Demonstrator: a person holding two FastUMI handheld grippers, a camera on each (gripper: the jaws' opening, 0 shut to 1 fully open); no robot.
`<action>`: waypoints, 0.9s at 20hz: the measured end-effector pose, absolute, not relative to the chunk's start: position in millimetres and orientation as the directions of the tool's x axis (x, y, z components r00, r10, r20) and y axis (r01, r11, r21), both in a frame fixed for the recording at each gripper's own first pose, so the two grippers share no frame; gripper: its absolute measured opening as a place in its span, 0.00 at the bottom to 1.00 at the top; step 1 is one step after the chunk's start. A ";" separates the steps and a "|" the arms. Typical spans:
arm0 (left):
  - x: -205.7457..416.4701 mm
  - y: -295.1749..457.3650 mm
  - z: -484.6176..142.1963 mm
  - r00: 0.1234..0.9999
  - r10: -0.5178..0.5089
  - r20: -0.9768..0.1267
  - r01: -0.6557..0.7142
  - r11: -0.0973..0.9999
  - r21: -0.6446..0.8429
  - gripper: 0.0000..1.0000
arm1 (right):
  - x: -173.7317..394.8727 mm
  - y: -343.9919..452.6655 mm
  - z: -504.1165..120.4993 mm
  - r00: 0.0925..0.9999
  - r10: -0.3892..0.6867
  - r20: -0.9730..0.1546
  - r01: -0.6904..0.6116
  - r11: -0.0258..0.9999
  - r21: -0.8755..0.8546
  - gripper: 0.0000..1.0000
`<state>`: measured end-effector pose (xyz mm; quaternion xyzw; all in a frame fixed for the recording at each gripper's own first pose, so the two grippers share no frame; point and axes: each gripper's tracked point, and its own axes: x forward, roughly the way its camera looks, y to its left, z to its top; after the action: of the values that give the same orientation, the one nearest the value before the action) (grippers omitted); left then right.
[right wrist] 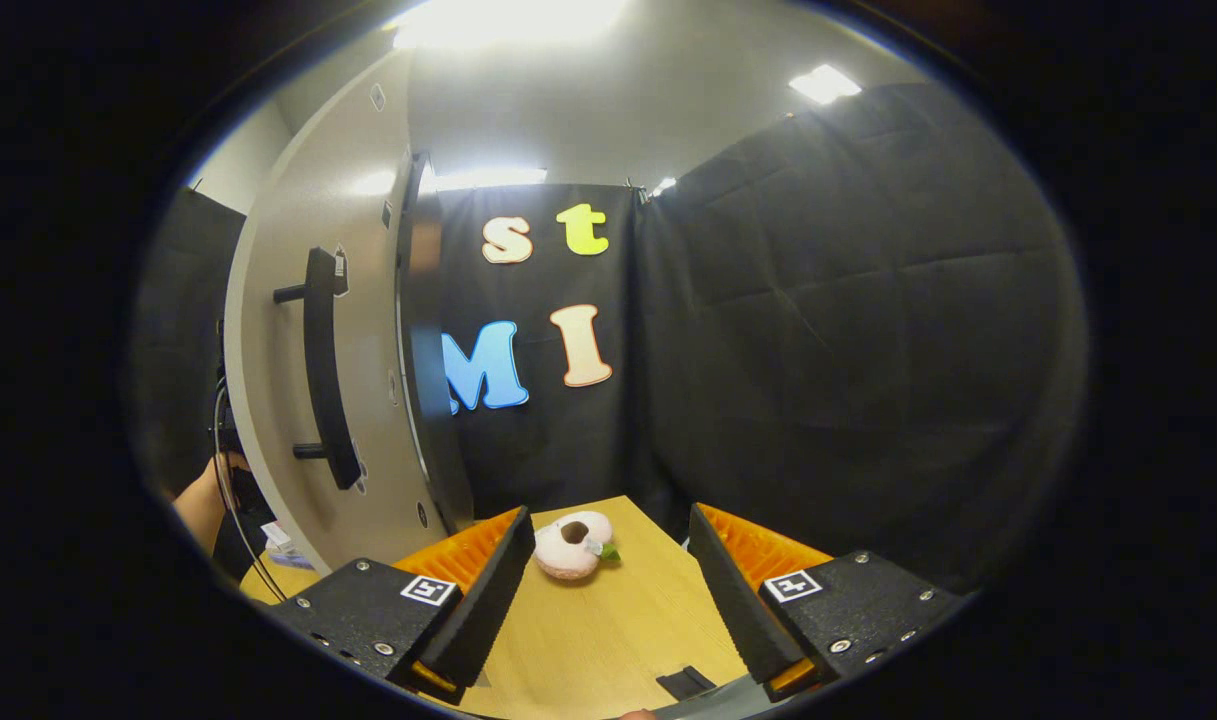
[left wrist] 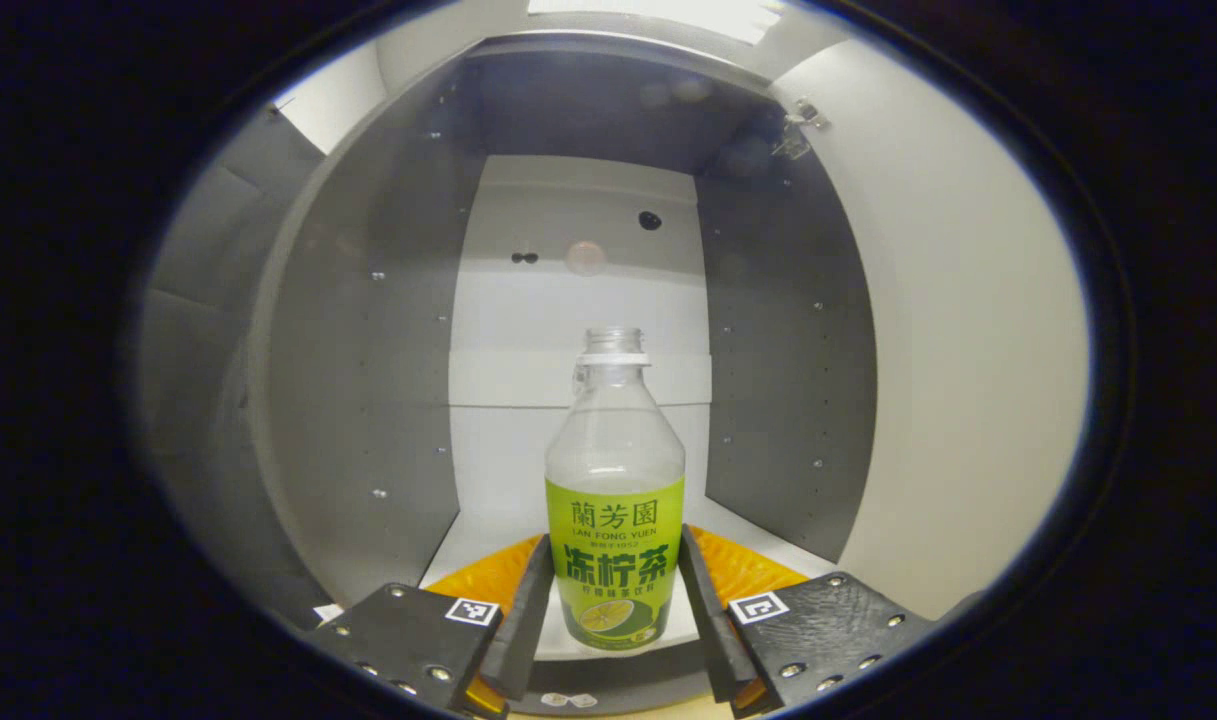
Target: Open the cabinet door with the right hand, grasp the bottle in the cabinet with the left hand and place it on the coaster, then close the cabinet door with the right hand.
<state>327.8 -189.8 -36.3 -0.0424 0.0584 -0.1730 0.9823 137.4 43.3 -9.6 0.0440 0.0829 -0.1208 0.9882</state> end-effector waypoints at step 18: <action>163.1 -96.1 -39.3 0.974 -0.217 -0.069 0.212 0.974 -0.082 0.73 | 80.8 68.3 -6.3 0.984 -0.045 -0.171 0.067 0.990 0.126 0.95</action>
<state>163.1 -96.1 -39.3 -0.0373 0.0387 -0.1080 0.9927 80.8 68.3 -6.3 0.0659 0.0843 -0.0284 0.9939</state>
